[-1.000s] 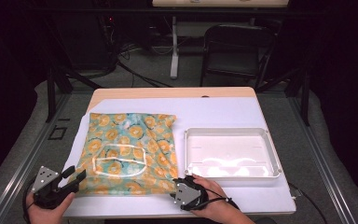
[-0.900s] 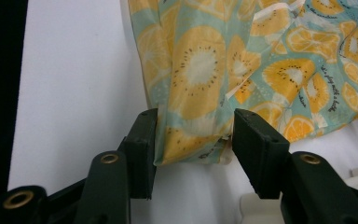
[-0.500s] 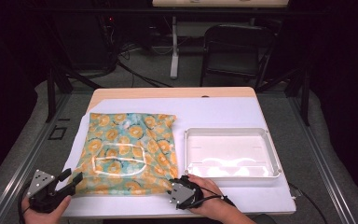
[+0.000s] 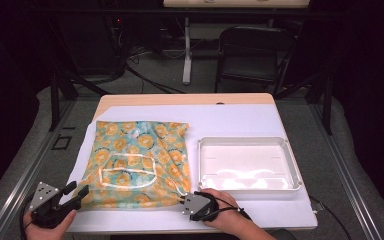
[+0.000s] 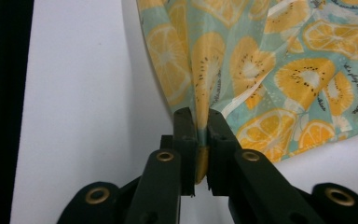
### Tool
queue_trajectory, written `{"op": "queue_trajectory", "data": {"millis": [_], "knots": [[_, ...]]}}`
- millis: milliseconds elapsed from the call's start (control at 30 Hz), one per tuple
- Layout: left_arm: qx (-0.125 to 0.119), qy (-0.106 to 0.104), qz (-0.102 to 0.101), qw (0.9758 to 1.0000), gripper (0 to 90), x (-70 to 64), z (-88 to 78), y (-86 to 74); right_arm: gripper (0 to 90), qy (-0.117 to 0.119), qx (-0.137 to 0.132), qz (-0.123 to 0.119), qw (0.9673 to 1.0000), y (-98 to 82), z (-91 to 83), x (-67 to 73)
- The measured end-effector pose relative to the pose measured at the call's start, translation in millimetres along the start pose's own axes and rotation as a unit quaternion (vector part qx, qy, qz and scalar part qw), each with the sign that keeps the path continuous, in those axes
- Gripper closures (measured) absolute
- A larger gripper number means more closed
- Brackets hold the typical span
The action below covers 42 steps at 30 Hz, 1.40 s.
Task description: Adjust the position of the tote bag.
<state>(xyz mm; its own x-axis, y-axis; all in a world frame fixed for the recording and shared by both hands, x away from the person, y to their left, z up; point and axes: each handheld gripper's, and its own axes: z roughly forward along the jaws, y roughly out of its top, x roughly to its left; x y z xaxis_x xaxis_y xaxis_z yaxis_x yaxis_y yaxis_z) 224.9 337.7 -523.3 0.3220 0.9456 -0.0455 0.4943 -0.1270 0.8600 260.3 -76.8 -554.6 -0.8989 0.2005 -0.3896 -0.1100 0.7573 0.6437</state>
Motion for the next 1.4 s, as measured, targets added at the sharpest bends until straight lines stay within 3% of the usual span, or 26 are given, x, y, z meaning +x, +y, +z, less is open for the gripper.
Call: {"op": "queue_trajectory", "data": {"millis": [233, 400, 533, 567, 733, 867, 933, 1067, 1267, 1400], "knots": [[-0.003, -0.002, 0.000, 1.0000, 51.5, 0.0, -0.2, 0.6, 89.5, 0.024, -0.002, 0.018, 0.9996, 5.8, 0.5, -5.4], [-0.007, -0.003, -0.005, 1.0000, 52.0, 1.6, -1.0, 0.3, 89.9, 0.037, -0.007, 0.029, 0.9989, 16.1, 1.0, -17.4], [-0.009, -0.001, -0.007, 0.9999, 51.9, 3.2, -2.2, 0.3, 89.9, 0.031, -0.018, 0.047, 0.9983, 23.7, -0.4, -29.7], [-0.010, 0.000, -0.007, 0.9999, 51.8, 3.4, -2.4, 0.3, 89.9, 0.030, -0.028, 0.061, 0.9973, 25.0, 0.0, -32.6], [-0.016, 0.007, -0.009, 0.9998, 50.0, 6.8, -5.2, 1.3, 89.9, 0.019, -0.042, 0.077, 0.9960, 29.6, -2.6, -43.5], [-0.021, 0.006, -0.018, 0.9996, 48.1, 11.2, -12.0, 0.6, 89.8, 0.016, -0.048, 0.081, 0.9955, 27.7, -3.2, -43.9], [-0.014, 0.011, -0.015, 0.9997, 47.4, 14.0, -14.6, -0.5, 89.8, 0.015, -0.054, 0.082, 0.9951, 26.3, -2.0, -41.1], [0.017, 0.029, 0.008, 0.9994, 46.5, 18.5, -19.4, -7.6, 89.5, 0.021, -0.052, 0.074, 0.9957, 23.7, 0.0, -36.6], [0.043, 0.034, 0.013, 0.9984, 45.0, 24.2, -23.2, -18.6, 89.0, 0.023, -0.043, 0.068, 0.9965, 20.4, 2.5, -34.2], [0.049, 0.028, 0.004, 0.9984, 45.1, 26.5, -19.9, -25.2, 88.6, 0.019, -0.042, 0.071, 0.9964, 19.2, 2.1, -34.3]]}}
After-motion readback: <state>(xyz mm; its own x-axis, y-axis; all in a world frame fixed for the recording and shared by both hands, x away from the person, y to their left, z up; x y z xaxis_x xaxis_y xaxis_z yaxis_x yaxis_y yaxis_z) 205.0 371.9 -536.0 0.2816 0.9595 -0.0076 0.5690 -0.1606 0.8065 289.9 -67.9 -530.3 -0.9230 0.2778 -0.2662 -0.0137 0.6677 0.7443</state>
